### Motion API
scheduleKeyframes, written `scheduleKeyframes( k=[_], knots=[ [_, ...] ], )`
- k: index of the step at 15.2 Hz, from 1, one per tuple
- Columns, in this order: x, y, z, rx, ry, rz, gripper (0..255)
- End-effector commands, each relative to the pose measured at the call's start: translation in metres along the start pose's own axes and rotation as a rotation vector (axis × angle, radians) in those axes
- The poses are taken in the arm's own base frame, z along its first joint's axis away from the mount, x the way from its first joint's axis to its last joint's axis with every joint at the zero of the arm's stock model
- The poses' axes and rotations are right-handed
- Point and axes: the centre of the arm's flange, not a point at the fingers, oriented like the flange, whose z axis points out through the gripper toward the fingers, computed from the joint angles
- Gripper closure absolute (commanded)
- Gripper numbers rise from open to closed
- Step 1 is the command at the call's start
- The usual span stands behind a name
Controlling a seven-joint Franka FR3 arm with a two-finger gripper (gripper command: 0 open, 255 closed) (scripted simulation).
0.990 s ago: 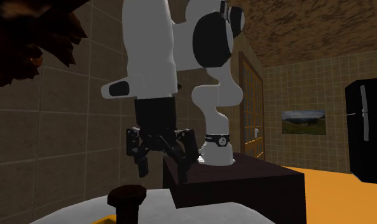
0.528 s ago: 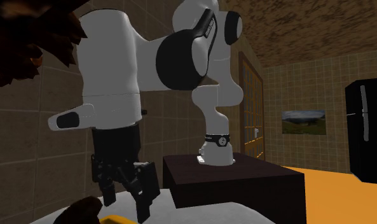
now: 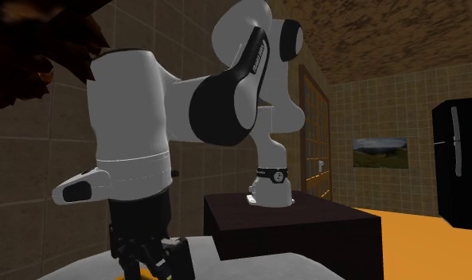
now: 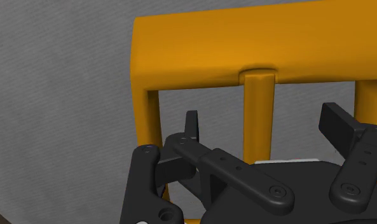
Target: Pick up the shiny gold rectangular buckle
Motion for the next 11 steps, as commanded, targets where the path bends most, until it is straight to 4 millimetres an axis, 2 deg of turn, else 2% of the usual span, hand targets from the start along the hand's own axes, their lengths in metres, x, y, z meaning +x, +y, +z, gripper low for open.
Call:
scheduleKeyframes(
  k=[1,2,11],
  knots=[
    [0.0005,-0.0008,0.0035,0.0,0.001,0.0,0],
    [0.0007,-0.0009,0.0035,0.0,0.0,0.0,255],
    [0.0005,-0.0008,0.0035,0.0,0.001,0.0,255]
  ],
)
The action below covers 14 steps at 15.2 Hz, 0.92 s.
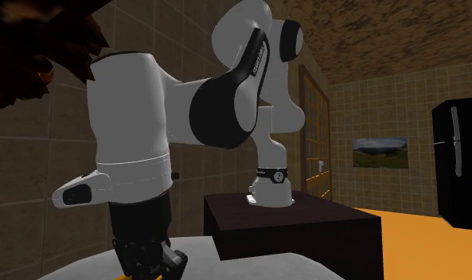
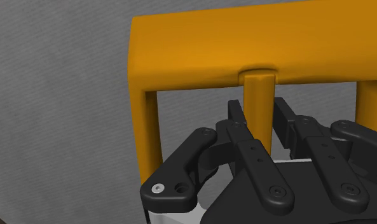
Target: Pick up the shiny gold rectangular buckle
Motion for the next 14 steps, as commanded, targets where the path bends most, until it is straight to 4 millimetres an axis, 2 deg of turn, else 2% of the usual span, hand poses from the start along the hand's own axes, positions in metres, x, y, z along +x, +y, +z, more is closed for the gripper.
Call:
scheduleKeyframes(
  k=[1,14],
  knots=[
    [-0.001,0.0,-0.005,0.0,0.0,0.0,255],
    [-0.015,0.004,-0.072,0.0,0.0,0.0,255]
  ],
)
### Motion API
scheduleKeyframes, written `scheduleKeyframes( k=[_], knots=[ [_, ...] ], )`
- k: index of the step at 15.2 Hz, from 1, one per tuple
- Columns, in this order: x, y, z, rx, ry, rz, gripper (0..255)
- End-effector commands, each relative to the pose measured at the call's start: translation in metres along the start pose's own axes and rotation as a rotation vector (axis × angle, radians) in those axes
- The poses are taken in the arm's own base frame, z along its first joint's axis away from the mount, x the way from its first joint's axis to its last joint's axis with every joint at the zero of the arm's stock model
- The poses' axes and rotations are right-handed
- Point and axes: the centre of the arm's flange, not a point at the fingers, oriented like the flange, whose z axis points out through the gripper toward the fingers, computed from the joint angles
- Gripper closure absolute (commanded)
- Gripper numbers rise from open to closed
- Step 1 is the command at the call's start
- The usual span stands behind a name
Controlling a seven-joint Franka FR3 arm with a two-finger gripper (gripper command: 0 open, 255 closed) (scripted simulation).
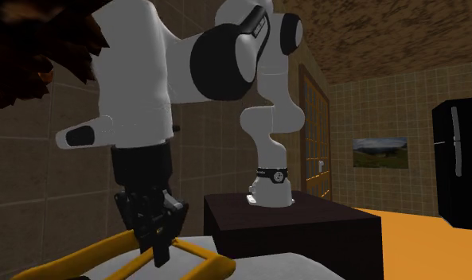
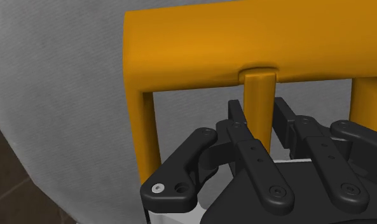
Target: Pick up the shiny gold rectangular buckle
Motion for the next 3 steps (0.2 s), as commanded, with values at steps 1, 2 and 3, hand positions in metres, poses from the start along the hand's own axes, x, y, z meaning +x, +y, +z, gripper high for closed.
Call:
scheduleKeyframes(
  k=[1,2,3],
  knots=[
    [-0.0024,0.0008,-0.011,0.0,0.0,0.0,255],
    [-0.0026,0.0008,-0.0117,0.0,0.0,0.0,255],
    [-0.0025,0.0008,-0.0118,0.0,0.0,0.0,255]
  ],
)
